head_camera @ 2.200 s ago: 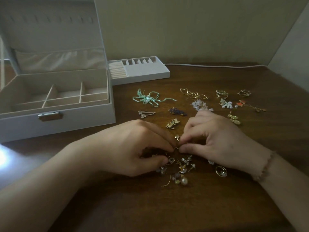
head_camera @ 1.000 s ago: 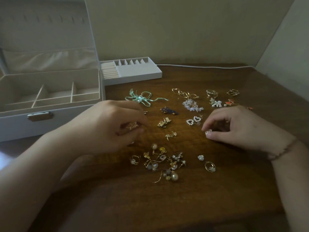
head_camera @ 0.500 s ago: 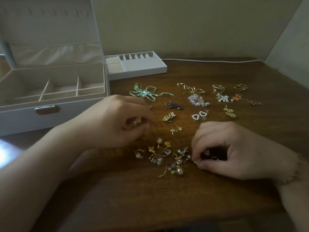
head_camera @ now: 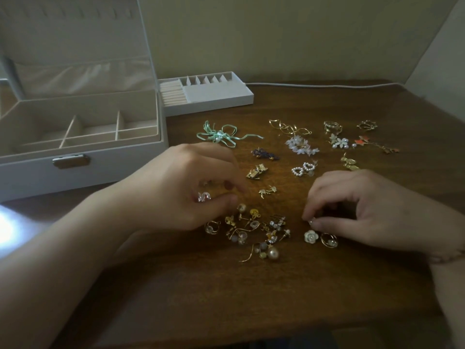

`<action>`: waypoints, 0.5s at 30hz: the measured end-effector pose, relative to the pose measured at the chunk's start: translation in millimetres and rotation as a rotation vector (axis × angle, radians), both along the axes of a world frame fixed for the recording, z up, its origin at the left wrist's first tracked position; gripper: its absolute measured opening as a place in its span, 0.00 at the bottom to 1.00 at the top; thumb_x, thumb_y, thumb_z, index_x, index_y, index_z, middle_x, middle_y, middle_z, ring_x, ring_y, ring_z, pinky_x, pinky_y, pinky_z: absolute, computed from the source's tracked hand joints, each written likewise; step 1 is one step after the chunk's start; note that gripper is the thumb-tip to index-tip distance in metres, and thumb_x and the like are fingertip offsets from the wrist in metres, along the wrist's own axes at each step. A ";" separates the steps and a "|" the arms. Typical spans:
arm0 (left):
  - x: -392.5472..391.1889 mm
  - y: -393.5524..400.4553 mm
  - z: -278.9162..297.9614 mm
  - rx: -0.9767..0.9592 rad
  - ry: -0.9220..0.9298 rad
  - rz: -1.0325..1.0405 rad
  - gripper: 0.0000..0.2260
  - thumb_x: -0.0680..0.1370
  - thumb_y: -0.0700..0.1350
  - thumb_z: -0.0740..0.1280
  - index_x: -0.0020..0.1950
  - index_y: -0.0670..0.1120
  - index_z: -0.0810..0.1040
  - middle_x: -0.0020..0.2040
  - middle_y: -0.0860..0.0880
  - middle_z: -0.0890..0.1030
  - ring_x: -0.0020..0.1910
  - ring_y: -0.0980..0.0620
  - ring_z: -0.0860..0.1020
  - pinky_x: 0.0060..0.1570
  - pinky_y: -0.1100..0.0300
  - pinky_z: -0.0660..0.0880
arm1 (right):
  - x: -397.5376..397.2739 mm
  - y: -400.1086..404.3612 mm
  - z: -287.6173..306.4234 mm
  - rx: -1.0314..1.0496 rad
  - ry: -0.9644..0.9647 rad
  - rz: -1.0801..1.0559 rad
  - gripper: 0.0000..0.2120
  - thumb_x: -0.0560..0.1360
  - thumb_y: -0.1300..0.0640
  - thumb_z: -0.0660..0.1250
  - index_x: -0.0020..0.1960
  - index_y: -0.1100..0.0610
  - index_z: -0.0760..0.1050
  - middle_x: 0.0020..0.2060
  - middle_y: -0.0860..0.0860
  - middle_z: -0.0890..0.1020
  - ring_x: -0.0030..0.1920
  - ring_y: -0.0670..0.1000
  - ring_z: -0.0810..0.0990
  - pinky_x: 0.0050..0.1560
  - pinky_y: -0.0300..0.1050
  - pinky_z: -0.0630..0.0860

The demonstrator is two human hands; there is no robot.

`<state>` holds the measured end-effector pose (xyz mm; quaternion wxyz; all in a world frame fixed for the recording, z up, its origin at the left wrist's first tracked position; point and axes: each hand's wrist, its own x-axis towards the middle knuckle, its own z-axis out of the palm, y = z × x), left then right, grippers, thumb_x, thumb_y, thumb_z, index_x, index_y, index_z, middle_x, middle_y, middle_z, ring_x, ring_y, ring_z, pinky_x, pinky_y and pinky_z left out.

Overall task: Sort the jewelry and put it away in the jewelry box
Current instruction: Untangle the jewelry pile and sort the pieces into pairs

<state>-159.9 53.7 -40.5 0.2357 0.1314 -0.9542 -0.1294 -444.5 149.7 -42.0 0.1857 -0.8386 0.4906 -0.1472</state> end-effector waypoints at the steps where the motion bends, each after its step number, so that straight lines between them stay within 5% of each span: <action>1: -0.1 0.1 0.4 -0.021 0.012 0.002 0.06 0.77 0.44 0.71 0.51 0.46 0.85 0.46 0.51 0.81 0.46 0.53 0.80 0.45 0.52 0.78 | 0.3 -0.6 0.3 0.001 0.011 -0.011 0.09 0.71 0.42 0.65 0.48 0.40 0.81 0.47 0.36 0.80 0.52 0.41 0.78 0.51 0.30 0.71; 6: -0.4 -0.5 0.3 -0.066 0.019 -0.007 0.05 0.76 0.41 0.72 0.50 0.45 0.86 0.46 0.50 0.82 0.45 0.50 0.80 0.45 0.50 0.77 | 0.1 -1.9 -1.6 -0.118 -0.051 -0.166 0.10 0.70 0.40 0.62 0.47 0.40 0.78 0.43 0.37 0.78 0.45 0.39 0.77 0.42 0.26 0.69; 10: -1.1 -1.3 -1.7 -0.079 -0.003 -0.011 0.05 0.77 0.43 0.71 0.51 0.45 0.86 0.45 0.50 0.82 0.45 0.50 0.80 0.45 0.49 0.77 | 8.7 -0.1 -4.1 -0.239 -0.156 -0.129 0.03 0.74 0.49 0.68 0.48 0.42 0.77 0.40 0.41 0.80 0.40 0.38 0.77 0.39 0.26 0.68; 15: 0.6 -2.7 -0.4 -0.100 0.000 0.006 0.06 0.77 0.41 0.71 0.51 0.46 0.86 0.45 0.50 0.82 0.45 0.49 0.80 0.45 0.49 0.77 | 24.5 -1.0 -8.7 -0.245 -0.179 0.119 0.07 0.75 0.53 0.68 0.50 0.54 0.83 0.42 0.42 0.82 0.45 0.47 0.79 0.47 0.41 0.75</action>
